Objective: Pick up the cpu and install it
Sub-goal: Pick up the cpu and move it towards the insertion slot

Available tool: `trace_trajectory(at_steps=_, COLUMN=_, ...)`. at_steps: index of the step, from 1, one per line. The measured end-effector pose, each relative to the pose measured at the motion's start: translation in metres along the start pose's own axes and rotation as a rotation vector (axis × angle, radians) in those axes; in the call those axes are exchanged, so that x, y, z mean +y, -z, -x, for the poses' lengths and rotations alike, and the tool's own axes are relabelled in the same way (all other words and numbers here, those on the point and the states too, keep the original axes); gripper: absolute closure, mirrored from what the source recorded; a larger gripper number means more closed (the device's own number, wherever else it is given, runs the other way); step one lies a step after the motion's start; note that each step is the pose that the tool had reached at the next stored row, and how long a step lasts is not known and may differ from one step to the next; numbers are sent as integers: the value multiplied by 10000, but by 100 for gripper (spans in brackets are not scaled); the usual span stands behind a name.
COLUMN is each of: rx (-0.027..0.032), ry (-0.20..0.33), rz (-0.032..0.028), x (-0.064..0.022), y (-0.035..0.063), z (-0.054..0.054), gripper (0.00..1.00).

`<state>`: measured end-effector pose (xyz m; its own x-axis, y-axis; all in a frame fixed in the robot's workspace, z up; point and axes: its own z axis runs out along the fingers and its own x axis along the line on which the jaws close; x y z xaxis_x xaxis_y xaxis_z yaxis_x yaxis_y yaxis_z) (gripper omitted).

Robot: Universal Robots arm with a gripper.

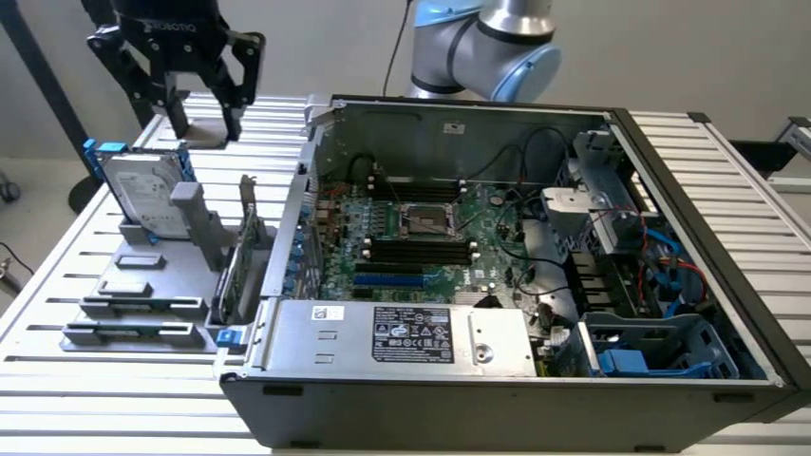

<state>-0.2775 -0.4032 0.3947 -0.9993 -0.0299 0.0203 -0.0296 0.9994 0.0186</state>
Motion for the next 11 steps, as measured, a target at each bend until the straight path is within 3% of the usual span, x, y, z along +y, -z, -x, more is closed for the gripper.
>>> trace_trajectory(at_steps=11, rx=0, ry=0, rz=0, x=39, y=13, z=501, gripper=45)
